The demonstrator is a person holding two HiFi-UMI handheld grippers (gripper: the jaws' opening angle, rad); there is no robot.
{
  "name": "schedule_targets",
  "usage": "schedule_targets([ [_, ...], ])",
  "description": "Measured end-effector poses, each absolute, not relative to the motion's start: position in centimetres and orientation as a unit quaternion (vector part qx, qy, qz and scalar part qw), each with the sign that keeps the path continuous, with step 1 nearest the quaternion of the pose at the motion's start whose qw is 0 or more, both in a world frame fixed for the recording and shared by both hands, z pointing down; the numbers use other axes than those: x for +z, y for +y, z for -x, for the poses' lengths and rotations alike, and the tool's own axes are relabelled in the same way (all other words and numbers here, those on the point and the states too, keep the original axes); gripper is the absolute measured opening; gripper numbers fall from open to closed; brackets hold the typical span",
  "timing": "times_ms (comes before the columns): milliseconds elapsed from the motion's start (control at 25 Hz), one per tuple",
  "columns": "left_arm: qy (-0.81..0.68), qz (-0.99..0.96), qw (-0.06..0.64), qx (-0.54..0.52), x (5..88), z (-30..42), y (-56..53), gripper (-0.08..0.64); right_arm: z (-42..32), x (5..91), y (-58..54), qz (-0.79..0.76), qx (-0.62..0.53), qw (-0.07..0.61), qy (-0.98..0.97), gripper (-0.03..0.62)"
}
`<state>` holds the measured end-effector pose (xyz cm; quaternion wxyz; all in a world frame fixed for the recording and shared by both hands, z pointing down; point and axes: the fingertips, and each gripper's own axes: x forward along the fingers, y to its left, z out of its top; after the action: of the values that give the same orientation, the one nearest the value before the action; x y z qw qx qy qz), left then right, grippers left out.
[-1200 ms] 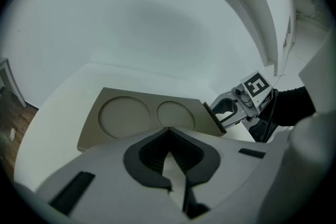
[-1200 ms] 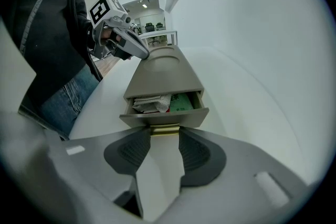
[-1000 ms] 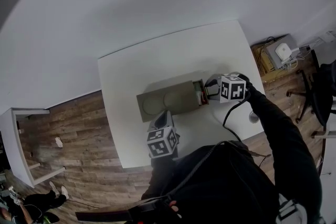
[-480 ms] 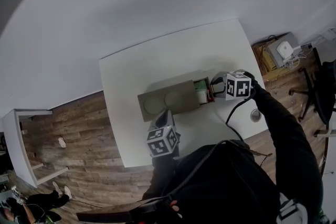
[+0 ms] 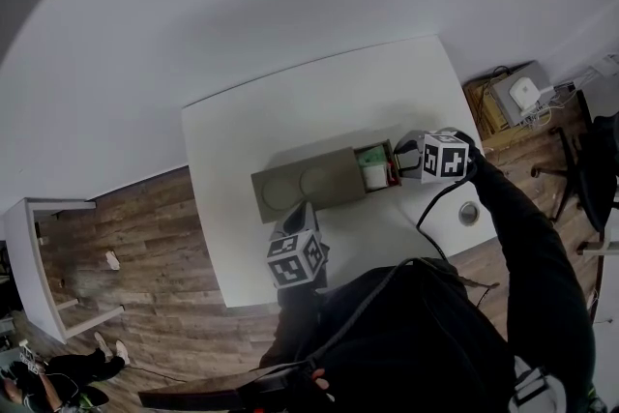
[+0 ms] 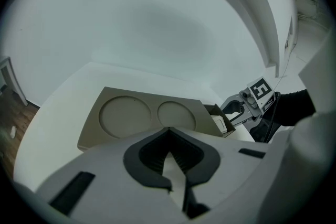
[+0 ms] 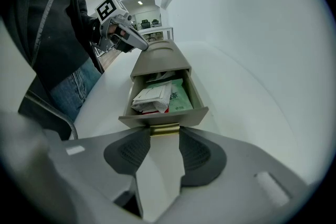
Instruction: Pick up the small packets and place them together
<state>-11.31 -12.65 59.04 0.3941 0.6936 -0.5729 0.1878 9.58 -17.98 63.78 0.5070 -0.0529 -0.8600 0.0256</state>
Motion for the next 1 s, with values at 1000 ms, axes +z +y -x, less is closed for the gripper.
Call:
schedule_targets([
  [1000,-0.574,-0.695,0.39,0.187,59.0,11.0,-12.8,0.0,-14.5,64.0,-18.6,0.038,0.038,0.536,-0.843,0.166],
])
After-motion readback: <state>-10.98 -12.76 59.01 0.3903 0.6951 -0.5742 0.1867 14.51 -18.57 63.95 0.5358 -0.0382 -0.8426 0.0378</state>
